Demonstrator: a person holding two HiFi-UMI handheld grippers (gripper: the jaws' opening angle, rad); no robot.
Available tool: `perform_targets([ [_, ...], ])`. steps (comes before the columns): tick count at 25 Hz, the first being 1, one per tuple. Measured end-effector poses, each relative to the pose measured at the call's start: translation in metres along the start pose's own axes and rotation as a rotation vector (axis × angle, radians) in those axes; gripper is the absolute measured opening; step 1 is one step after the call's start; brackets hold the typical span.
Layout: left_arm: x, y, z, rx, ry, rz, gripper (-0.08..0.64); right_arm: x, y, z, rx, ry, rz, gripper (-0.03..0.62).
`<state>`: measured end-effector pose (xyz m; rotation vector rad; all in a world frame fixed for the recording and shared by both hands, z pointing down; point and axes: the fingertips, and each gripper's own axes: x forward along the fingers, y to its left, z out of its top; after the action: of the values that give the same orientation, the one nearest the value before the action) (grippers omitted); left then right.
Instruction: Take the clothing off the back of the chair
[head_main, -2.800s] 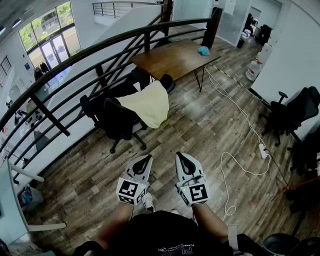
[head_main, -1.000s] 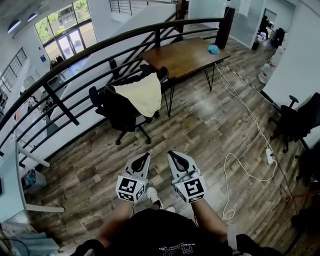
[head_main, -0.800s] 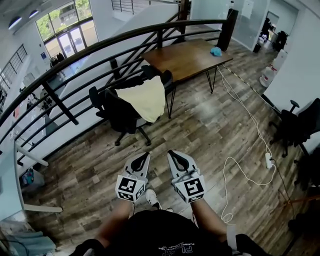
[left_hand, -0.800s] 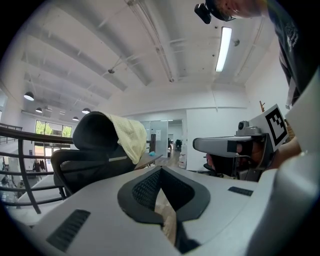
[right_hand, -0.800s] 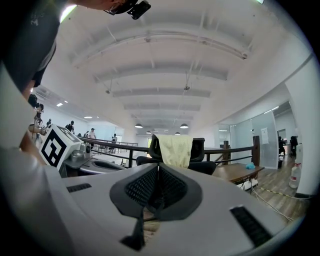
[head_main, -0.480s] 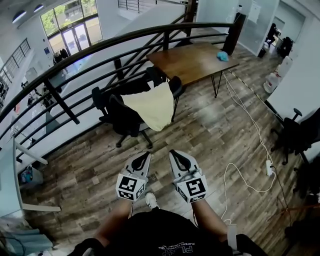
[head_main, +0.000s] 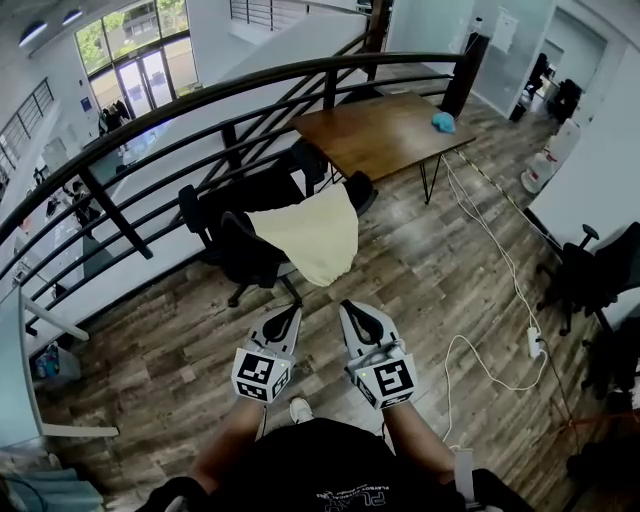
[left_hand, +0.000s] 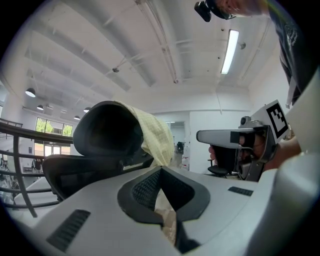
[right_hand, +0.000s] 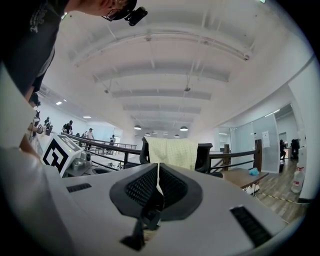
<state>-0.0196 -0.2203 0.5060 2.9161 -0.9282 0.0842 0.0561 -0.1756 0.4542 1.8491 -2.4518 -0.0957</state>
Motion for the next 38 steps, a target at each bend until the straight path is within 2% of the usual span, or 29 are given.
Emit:
perform_targets([
  [7, 0.009, 0.013, 0.003, 0.008, -0.009, -0.039, 0.009, 0.019, 0.0, 0.005, -0.011, -0.003, -0.027, 0.021],
  [9, 0.009, 0.015, 0.005, 0.004, -0.011, -0.039, 0.009, 0.021, 0.001, 0.012, -0.011, -0.037, -0.027, 0.021],
  [15, 0.011, 0.02, 0.006, -0.001, -0.023, -0.031, 0.009, 0.028, -0.005, 0.014, -0.023, -0.041, -0.034, 0.021],
  [28, 0.027, 0.027, 0.016, -0.016, -0.035, 0.05, 0.009, 0.045, -0.03, 0.018, -0.046, -0.05, 0.022, 0.023],
  [33, 0.035, 0.03, 0.016, -0.022, -0.033, 0.11, 0.011, 0.047, -0.044, 0.013, -0.039, -0.01, 0.051, 0.028],
  [35, 0.037, 0.032, 0.014, -0.028, -0.03, 0.133, 0.009, 0.051, -0.048, 0.011, -0.029, -0.008, 0.062, 0.05],
  [38, 0.039, 0.036, 0.012, -0.035, -0.023, 0.168, 0.009, 0.058, -0.052, 0.009, -0.017, -0.042, 0.095, 0.182],
])
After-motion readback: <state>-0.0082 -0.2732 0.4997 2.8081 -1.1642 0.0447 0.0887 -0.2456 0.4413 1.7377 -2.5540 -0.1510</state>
